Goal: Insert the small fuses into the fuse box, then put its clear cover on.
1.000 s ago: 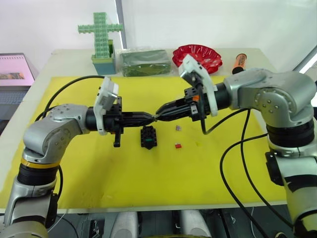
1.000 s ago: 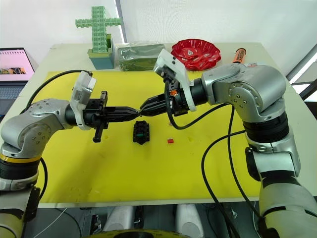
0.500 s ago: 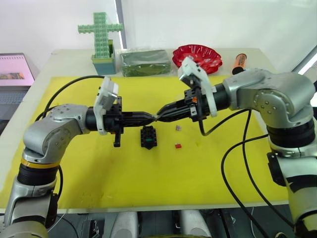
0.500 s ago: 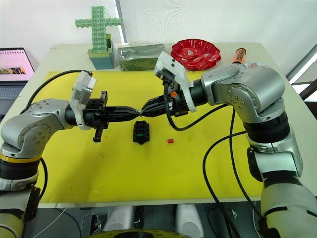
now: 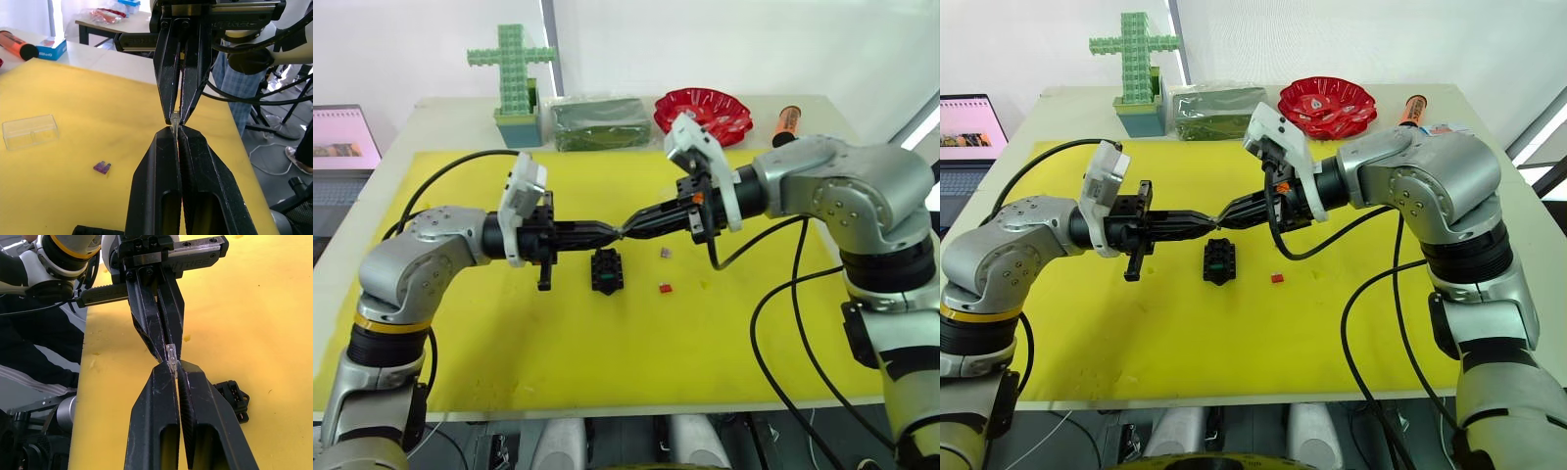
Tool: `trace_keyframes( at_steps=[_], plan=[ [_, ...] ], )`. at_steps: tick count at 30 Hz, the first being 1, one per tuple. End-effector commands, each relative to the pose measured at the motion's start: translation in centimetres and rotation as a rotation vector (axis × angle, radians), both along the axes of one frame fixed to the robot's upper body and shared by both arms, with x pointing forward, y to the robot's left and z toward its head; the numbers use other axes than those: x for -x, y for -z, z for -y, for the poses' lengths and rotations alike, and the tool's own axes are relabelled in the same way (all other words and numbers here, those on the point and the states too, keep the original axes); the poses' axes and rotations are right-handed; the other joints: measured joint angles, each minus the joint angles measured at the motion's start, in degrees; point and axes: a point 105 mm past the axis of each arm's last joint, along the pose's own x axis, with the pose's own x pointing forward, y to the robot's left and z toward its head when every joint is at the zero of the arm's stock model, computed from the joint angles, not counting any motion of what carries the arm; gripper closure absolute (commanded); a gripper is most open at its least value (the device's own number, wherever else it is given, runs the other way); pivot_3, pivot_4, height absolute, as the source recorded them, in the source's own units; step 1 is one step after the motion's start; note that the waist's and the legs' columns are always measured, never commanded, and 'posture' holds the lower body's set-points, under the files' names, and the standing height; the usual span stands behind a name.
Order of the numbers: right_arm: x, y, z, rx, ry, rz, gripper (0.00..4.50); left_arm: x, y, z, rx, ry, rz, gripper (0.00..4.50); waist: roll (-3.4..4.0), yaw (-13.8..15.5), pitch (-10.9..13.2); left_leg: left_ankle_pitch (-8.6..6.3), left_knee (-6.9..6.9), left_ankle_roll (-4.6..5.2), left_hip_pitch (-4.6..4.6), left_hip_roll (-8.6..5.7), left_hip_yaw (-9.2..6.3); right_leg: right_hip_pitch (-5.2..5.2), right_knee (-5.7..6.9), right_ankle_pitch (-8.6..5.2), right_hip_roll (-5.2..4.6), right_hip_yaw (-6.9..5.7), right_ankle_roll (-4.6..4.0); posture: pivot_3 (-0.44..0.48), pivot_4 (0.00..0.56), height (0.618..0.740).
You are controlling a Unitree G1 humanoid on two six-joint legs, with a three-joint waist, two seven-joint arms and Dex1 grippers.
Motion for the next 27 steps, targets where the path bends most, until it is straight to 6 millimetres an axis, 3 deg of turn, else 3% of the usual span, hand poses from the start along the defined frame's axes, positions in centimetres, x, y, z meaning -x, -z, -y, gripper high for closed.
trace_keyframes(
  at_steps=[1,8,11,15,22,27],
  plan=[
    [0.3,-0.7,0.0,-0.012,-0.011,0.049,4.44,0.5,-1.3,0.0,0.024,0.011,0.057,4.5,0.0,0.0,0.0,0.0,0.0,0.0,0.0,0.0,0.0,0.0,0.0,0.0,0.0,0.0,0.0,0.0,0.15,0.74],
    [0.3,-0.8,-0.3,-0.001,-0.016,0.084,4.44,-0.8,-0.5,-0.4,-0.083,-0.069,-0.048,4.5,-0.01,0.0,0.0,0.0,0.0,0.0,0.0,0.0,-0.02,0.0,0.0,0.0,0.02,0.0,0.0,0.0,0.15,0.74],
    [0.0,-0.7,-0.4,0.016,-0.016,0.116,4.5,-1.1,-0.3,-0.7,-0.123,-0.086,-0.048,3.81,-0.01,0.0,0.0,0.0,0.0,0.0,0.0,0.0,-0.02,0.0,0.0,0.0,0.02,0.0,0.0,0.0,0.15,0.74],
    [-1.1,-0.2,-0.8,0.088,-0.002,0.221,4.5,-0.8,0.5,-1.9,-0.21,-0.082,-0.016,2.57,0.0,-0.2,0.0,0.0,-0.03,0.0,0.0,0.01,0.01,-0.05,0.01,0.0,0.06,0.01,0.01,0.0,0.15,0.74],
    [-2.1,2.1,-2.0,0.239,-0.051,0.355,4.5,-1.3,4.7,-5.2,-0.465,-0.101,0.034,0.08,0.02,-0.1,0.0,0.0,-0.05,0.0,-0.01,0.03,0.17,-0.1,0.01,-0.01,0.09,0.01,-0.01,0.0,0.15,0.74],
    [-2.2,3.5,-3.1,0.302,-0.098,0.378,4.5,-1.5,6.4,-5.3,-0.523,-0.089,0.066,0.08,0.01,0.1,0.0,0.0,-0.01,0.0,-0.05,0.03,0.18,-0.09,0.0,-0.01,0.08,0.01,-0.01,0.0,0.15,0.74]
  ],
)
